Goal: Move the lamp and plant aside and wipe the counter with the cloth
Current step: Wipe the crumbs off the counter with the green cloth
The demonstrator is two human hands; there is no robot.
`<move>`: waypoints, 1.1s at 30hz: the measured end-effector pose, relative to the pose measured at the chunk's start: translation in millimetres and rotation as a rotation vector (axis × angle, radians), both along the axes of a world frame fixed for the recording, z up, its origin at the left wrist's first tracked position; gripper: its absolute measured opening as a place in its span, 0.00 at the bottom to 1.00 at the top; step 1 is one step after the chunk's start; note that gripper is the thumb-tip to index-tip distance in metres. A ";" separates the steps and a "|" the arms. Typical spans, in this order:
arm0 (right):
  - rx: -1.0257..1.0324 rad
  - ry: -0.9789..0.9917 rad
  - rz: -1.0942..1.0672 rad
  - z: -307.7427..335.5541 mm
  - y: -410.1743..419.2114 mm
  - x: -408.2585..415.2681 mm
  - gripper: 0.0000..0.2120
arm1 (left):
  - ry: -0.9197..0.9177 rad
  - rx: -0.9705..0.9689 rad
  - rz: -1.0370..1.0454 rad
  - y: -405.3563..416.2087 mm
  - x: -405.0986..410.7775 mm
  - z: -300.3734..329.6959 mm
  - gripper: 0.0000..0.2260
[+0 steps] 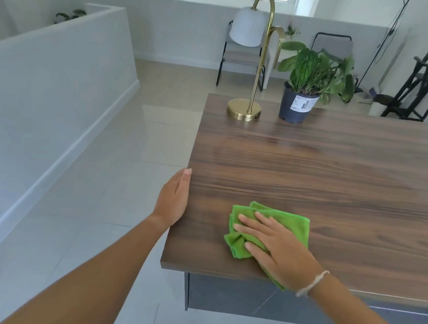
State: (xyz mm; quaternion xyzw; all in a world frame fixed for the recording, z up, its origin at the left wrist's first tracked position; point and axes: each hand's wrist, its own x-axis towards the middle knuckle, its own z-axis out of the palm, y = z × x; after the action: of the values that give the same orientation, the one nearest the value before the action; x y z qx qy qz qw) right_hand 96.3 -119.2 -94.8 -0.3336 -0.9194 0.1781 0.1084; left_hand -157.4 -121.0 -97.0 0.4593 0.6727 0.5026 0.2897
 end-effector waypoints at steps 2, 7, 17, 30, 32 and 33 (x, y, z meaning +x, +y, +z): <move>-0.032 -0.015 -0.092 4.4 17.8 23.5 0.19 | -0.035 -0.008 -0.021 3.4 -0.2 -0.4 0.20; -0.035 -0.105 -0.372 10.1 94.2 17.9 0.21 | -0.078 -0.051 -0.036 11.1 -4.8 -3.7 0.24; 0.015 -0.047 0.081 4.9 111.2 -64.3 0.20 | -0.054 -0.096 0.108 40.1 -10.5 -1.8 0.20; 0.013 -0.112 -0.103 9.1 191.6 -38.1 0.22 | 0.368 -0.187 0.070 56.2 -0.3 10.1 0.19; 0.013 -0.089 -0.055 10.2 181.7 -36.7 0.22 | 0.404 -0.209 0.058 56.9 1.1 11.8 0.19; 0.014 -0.077 -0.023 9.9 174.9 -33.6 0.21 | 0.419 -0.222 0.057 56.6 1.1 12.2 0.20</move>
State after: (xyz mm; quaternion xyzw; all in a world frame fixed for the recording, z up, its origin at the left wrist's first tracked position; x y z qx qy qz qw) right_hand 62.7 55.7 -84.9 -0.3499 -0.9202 0.1577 0.0774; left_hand -156.3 -64.5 -84.8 0.4998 0.7819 0.3272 0.1782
